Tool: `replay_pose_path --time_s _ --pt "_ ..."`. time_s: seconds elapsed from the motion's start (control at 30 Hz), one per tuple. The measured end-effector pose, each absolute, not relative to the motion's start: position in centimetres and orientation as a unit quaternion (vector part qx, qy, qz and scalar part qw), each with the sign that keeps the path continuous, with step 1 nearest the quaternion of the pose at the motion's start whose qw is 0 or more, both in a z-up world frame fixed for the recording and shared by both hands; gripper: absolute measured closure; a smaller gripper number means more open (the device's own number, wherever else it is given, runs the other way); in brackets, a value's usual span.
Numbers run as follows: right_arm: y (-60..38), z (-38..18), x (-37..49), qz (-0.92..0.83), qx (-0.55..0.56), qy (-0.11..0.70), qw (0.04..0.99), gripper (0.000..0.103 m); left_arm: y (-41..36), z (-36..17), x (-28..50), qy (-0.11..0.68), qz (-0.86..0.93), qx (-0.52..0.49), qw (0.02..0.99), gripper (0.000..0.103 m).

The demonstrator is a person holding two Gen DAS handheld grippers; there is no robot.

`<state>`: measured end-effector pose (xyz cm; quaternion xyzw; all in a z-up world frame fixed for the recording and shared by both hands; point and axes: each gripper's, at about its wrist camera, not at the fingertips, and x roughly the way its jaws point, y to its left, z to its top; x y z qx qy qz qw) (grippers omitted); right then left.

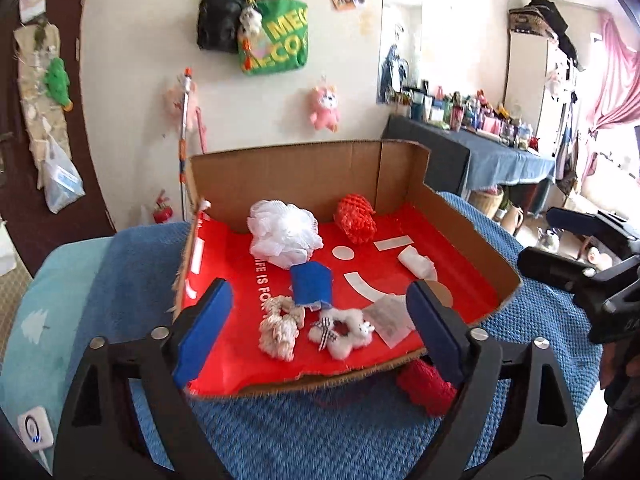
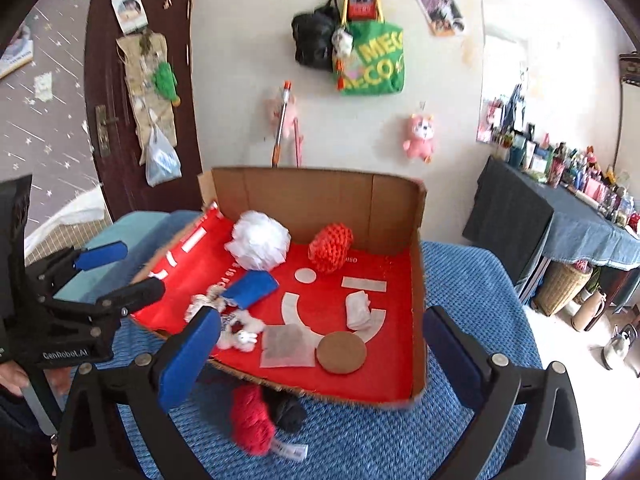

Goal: Organize soft objects
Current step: 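Lift both tools out of the box and back over the blanket, then grasp the black pom-pom with the right tool while the left tool grasps the red knitted pouch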

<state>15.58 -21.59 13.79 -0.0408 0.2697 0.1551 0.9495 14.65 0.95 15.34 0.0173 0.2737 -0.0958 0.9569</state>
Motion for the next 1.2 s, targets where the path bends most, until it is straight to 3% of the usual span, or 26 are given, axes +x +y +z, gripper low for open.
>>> replay_pose_path --time_s 0.57,1.2 --pt "-22.4 9.7 5.8 0.124 -0.048 0.204 0.970 0.000 0.1 12.7 4.5 0.198 -0.085 0.007 0.976 0.007" --pt "-23.4 1.0 4.2 0.080 -0.001 0.220 0.972 0.000 -0.2 4.8 3.0 0.246 -0.071 0.001 0.967 0.007"
